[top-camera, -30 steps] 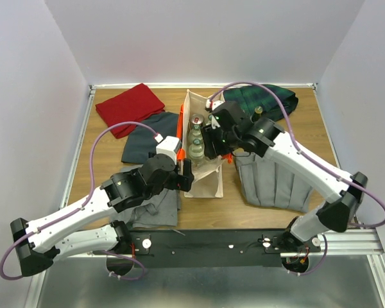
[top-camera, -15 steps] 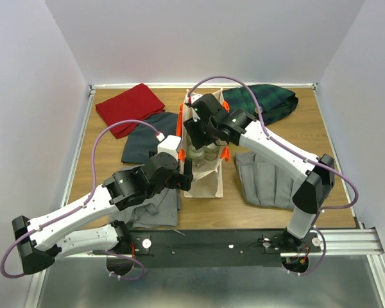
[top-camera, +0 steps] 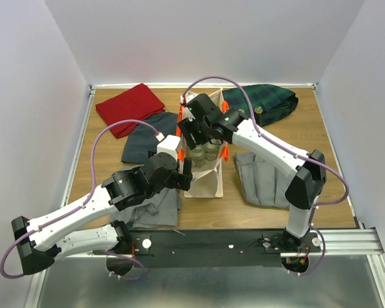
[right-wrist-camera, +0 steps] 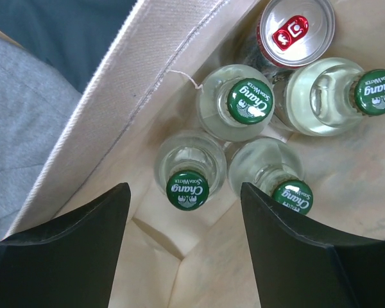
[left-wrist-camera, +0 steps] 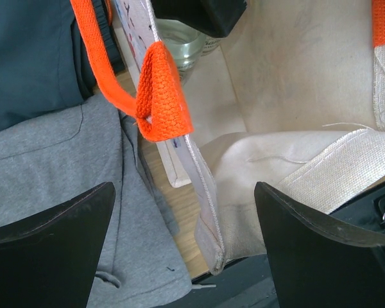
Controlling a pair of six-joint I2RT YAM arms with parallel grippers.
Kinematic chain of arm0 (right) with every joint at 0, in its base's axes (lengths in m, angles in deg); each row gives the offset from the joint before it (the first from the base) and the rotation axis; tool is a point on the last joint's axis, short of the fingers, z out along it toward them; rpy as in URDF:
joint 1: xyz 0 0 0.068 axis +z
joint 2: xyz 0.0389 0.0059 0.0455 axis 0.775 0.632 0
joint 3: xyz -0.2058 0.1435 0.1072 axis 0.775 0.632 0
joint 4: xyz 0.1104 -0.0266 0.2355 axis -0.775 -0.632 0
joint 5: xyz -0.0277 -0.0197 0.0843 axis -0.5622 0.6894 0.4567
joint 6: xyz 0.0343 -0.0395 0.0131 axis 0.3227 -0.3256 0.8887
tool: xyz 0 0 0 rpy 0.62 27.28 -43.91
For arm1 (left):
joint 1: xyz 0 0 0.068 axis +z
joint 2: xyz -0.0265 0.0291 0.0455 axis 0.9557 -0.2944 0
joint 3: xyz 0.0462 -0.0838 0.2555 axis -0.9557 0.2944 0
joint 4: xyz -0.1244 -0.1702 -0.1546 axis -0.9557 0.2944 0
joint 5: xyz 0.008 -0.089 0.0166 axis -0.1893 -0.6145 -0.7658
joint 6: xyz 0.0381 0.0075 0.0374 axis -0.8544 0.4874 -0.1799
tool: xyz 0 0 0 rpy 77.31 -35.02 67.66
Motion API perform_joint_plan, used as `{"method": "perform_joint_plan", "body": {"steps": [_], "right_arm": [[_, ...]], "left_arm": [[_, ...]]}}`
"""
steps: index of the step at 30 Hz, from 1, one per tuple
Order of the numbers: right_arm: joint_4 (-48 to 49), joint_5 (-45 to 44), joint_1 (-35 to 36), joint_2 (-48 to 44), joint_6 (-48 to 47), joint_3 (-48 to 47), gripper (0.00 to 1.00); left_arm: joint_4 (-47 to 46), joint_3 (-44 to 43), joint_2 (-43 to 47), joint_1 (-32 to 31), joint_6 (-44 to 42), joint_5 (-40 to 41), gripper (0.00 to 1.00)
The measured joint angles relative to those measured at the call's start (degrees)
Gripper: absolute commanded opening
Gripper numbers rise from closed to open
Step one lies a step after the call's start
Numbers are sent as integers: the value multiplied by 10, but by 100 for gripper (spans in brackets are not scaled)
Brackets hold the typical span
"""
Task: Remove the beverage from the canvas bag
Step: Adjust the drink in the canvas bag.
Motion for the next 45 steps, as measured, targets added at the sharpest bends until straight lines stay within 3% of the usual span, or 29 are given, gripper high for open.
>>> {"method": "perform_joint_plan", "body": {"steps": [6, 31, 45], "right_arm": [[2, 6, -5, 7, 7, 0, 68], [18, 66, -23, 33, 22, 1, 69], [18, 71, -24, 38, 27, 14, 57]], "left_arm": [[3, 0, 0, 0, 0, 2, 99], [3, 0, 0, 0, -2, 6, 99], [3, 0, 1, 0, -2, 15, 99]]}}
